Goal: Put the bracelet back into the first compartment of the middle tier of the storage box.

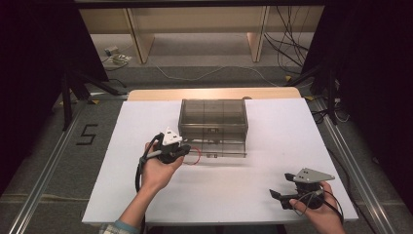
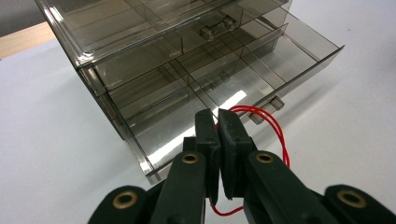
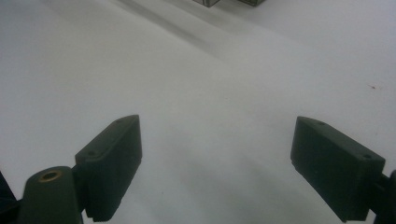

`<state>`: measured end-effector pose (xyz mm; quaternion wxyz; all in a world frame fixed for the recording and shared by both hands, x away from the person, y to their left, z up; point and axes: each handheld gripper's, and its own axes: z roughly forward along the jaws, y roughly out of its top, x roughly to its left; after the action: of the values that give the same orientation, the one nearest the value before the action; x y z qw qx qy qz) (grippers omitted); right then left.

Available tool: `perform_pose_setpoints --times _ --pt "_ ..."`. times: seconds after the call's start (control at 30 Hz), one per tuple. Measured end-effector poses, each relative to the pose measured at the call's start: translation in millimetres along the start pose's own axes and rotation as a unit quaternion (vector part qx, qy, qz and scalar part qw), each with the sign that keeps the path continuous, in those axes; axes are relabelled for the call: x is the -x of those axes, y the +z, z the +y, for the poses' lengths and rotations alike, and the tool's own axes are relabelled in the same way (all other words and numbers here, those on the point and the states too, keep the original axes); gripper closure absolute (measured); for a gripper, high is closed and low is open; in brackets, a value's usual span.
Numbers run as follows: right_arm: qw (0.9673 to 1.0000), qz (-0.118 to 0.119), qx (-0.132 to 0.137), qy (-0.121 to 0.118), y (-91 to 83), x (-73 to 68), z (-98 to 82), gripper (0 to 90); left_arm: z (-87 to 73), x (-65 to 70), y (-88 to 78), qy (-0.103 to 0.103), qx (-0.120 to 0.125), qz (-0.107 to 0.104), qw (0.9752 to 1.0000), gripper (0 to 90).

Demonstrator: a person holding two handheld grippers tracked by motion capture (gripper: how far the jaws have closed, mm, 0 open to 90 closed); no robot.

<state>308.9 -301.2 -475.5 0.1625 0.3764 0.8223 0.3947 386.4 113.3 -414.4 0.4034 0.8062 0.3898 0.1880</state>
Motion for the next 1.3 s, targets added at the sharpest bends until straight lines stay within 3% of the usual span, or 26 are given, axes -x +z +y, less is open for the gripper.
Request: perform_pose_setpoints --times 1.3 --pt "1.0000 0.001 0.000 0.001 0.8 0.2 0.2 17.3 5.4 -6.3 8.4 -0.002 -0.001 0.004 1.0000 87.4"
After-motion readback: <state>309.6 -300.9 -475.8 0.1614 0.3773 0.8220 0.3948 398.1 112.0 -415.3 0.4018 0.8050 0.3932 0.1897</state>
